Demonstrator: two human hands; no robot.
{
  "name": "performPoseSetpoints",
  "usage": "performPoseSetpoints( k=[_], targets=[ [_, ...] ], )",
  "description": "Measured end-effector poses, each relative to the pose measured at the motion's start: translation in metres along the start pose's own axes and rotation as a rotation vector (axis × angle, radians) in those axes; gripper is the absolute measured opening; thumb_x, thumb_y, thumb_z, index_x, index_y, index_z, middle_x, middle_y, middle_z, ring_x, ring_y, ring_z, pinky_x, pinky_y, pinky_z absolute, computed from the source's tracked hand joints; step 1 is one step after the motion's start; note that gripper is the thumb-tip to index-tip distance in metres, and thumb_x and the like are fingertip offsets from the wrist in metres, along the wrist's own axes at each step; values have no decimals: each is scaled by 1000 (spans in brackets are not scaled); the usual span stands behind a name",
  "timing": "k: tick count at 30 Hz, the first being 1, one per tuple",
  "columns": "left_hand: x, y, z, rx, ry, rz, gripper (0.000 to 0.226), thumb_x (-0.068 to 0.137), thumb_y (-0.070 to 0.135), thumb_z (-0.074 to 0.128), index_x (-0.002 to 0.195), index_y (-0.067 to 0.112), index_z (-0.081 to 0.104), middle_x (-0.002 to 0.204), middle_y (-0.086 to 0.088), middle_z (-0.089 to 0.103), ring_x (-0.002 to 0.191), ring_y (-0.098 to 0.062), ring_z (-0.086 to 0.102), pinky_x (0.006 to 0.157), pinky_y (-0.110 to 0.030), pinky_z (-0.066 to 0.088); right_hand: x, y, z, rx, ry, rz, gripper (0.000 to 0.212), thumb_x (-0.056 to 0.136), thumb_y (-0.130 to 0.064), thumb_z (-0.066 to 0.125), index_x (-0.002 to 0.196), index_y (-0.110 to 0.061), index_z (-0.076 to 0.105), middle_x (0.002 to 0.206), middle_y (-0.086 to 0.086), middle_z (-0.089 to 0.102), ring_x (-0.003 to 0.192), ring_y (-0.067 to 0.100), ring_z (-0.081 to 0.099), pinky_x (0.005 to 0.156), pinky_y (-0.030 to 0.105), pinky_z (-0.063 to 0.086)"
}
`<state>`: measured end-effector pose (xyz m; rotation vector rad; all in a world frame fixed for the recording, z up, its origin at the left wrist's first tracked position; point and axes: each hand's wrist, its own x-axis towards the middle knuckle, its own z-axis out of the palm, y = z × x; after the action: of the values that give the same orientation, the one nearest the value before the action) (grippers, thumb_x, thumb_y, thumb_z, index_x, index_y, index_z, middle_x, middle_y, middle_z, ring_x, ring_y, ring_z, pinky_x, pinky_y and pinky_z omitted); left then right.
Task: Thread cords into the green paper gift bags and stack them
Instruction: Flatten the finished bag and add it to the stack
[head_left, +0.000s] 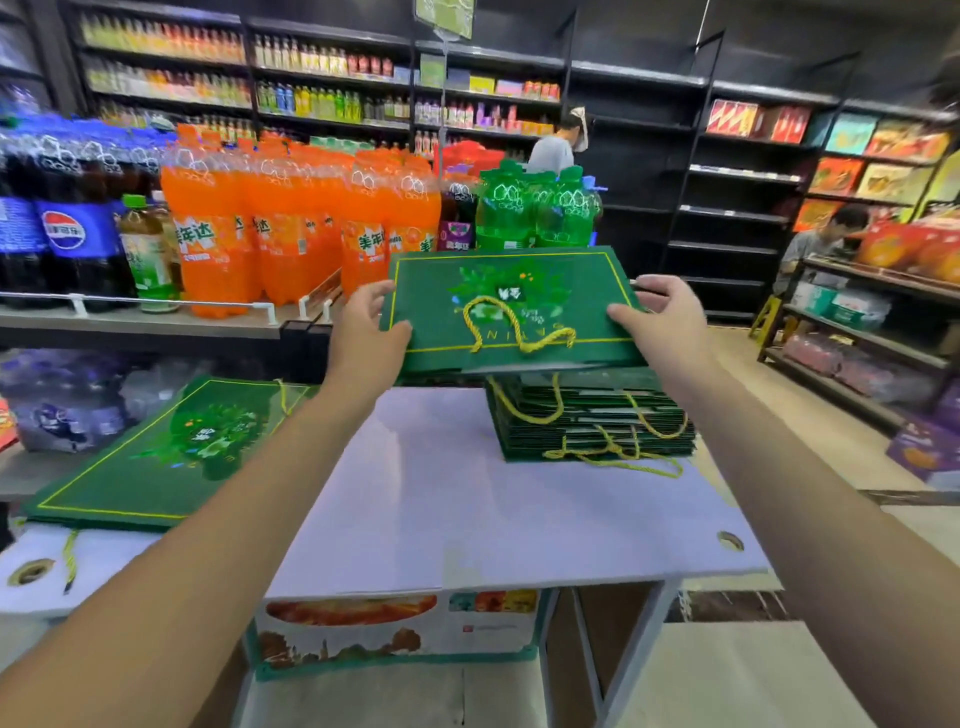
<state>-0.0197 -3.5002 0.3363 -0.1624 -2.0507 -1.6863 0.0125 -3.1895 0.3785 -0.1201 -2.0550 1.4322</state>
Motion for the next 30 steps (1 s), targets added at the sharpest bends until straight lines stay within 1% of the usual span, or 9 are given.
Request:
performPoseSetpoints(
  k=[3, 7, 10, 13, 15, 17, 22, 27, 30],
  targets=[
    [25, 8, 47, -6, -42, -15, 44, 97, 5, 65, 135, 26, 57, 141, -1, 60, 126, -20, 59, 104, -44, 53, 39, 12, -22, -15, -11, 47, 47, 90, -20, 77, 133, -17, 59, 124, 1, 64, 102, 16, 67, 90, 36, 57],
    [43, 4, 105, 45, -85, -32, 42, 98, 8, 66, 134, 25, 57, 138, -2, 59, 114, -18, 58, 95, -36, 54, 79, 45, -45, -228, -24, 23, 45, 92, -23, 75, 134, -20, 59, 123, 1, 65, 99, 16, 64, 93, 38, 55],
    [52, -10, 141, 114, -130, -24, 39, 97, 11, 67, 133, 25, 59, 143, -5, 57, 125, -23, 57, 99, -38, 52, 100, 75, -55, -383, -54, 43, 48, 94, -29, 73, 139, -20, 59, 136, 3, 63, 116, 21, 61, 105, 44, 51],
    [58, -30, 168, 195, -177, -16, 39, 97, 15, 68, 134, 24, 58, 146, -9, 56, 129, -24, 56, 100, -34, 49, 110, 103, -59, -480, -89, 54, 46, 96, -29, 71, 139, -16, 62, 141, 6, 61, 125, 26, 59, 109, 41, 46],
    [59, -41, 181, 235, -202, -25, 45, 96, 16, 69, 138, 23, 54, 146, -11, 56, 117, -22, 61, 96, -32, 48, 115, 120, -59, -498, -108, 69, 45, 96, -27, 70, 138, -13, 64, 141, 10, 62, 126, 27, 58, 108, 39, 44],
    [56, -50, 189, 268, -218, -49, 49, 95, 19, 68, 141, 23, 50, 144, -10, 57, 104, -18, 60, 98, -37, 51, 118, 136, -60, -505, -122, 91, 45, 96, -27, 70, 137, -11, 65, 139, 11, 63, 125, 28, 58, 107, 39, 44],
    [53, -69, 198, 374, -242, -79, 50, 96, 33, 67, 142, 27, 49, 136, -8, 62, 131, -27, 52, 105, -45, 47, 123, 160, -62, -537, -139, 109, 36, 96, -27, 69, 128, -10, 72, 140, 8, 64, 124, 28, 59, 106, 38, 46],
    [53, -72, 199, 446, -252, -80, 43, 97, 39, 62, 139, 30, 57, 131, -4, 65, 136, -26, 47, 106, -43, 45, 125, 168, -63, -602, -223, 128, 35, 100, -30, 63, 127, -11, 72, 134, 8, 68, 120, 28, 60, 100, 36, 46],
    [55, -68, 196, 458, -277, -58, 37, 97, 43, 57, 131, 33, 64, 131, 2, 65, 129, -24, 51, 105, -43, 47, 121, 160, -62, -682, -219, 97, 38, 101, -40, 56, 129, -18, 70, 134, 7, 67, 119, 31, 60, 97, 38, 50]
  ],
)
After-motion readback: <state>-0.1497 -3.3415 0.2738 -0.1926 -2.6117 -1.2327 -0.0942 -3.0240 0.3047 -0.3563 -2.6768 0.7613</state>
